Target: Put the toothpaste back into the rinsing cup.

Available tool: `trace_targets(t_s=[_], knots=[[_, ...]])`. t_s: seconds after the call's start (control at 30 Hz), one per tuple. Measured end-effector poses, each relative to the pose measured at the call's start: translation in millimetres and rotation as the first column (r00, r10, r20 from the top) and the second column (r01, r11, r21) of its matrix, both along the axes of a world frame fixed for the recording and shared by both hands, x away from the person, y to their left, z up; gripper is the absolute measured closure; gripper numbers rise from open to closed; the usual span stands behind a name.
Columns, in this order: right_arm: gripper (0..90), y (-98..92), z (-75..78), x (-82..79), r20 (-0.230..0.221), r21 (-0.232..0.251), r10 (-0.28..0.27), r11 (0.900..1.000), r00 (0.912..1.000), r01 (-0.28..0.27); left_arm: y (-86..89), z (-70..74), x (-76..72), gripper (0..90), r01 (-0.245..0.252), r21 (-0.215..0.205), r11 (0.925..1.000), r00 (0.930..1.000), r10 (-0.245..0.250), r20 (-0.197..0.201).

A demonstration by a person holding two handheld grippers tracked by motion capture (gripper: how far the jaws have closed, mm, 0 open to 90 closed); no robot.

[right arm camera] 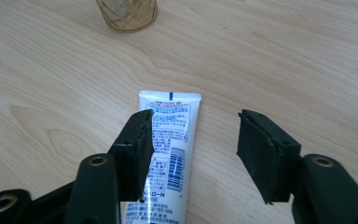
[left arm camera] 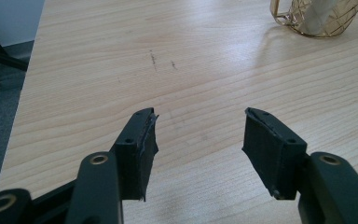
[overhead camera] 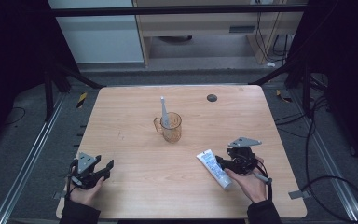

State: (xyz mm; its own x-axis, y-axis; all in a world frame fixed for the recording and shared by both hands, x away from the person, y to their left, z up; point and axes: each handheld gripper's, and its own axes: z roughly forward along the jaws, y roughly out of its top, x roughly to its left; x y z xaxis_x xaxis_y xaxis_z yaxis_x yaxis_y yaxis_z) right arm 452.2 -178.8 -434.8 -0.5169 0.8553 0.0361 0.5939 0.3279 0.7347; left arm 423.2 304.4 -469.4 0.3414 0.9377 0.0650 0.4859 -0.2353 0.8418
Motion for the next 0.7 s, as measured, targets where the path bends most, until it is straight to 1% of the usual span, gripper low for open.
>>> trace_targets(t_s=[0.03, 0.17, 0.27, 0.33, 0.53, 0.7], knots=[[42.0, 1.0, 0.9, -0.3, -0.007, -0.009, 0.004, 1.000, 1.0000, -0.004, 0.1, 0.0, 0.0, 42.5, 0.000, 0.000, 1.0000, 1.0000, 0.000, 0.000], [37.5, 4.2, 1.7, -0.4, -0.015, -0.013, 0.013, 1.000, 0.9998, -0.013, 0.0, 0.1, -0.4, 42.4, 0.000, 0.003, 1.0000, 1.0000, 0.000, -0.002], [34.7, 6.7, 0.8, -0.1, -0.029, -0.024, 0.020, 0.999, 0.9994, -0.021, -0.7, 0.7, -0.3, 41.7, 0.002, 0.003, 1.0000, 1.0000, -0.002, -0.003], [33.6, 7.9, 0.2, -0.2, -0.034, -0.034, 0.019, 0.999, 0.9992, -0.020, -1.1, 0.2, 0.3, 41.1, 0.004, 0.005, 1.0000, 1.0000, -0.004, -0.006], [30.9, 11.3, -2.6, -0.4, -0.061, -0.042, 0.025, 0.999, 0.9978, -0.028, -2.4, -0.8, 2.2, 39.7, 0.010, 0.014, 0.9998, 0.9998, -0.010, -0.014], [29.1, 16.5, -7.2, 0.3, -0.091, -0.052, 0.036, 0.998, 0.9952, -0.040, -4.0, -2.0, 3.8, 38.4, 0.019, 0.018, 0.9997, 0.9996, -0.019, -0.020]])
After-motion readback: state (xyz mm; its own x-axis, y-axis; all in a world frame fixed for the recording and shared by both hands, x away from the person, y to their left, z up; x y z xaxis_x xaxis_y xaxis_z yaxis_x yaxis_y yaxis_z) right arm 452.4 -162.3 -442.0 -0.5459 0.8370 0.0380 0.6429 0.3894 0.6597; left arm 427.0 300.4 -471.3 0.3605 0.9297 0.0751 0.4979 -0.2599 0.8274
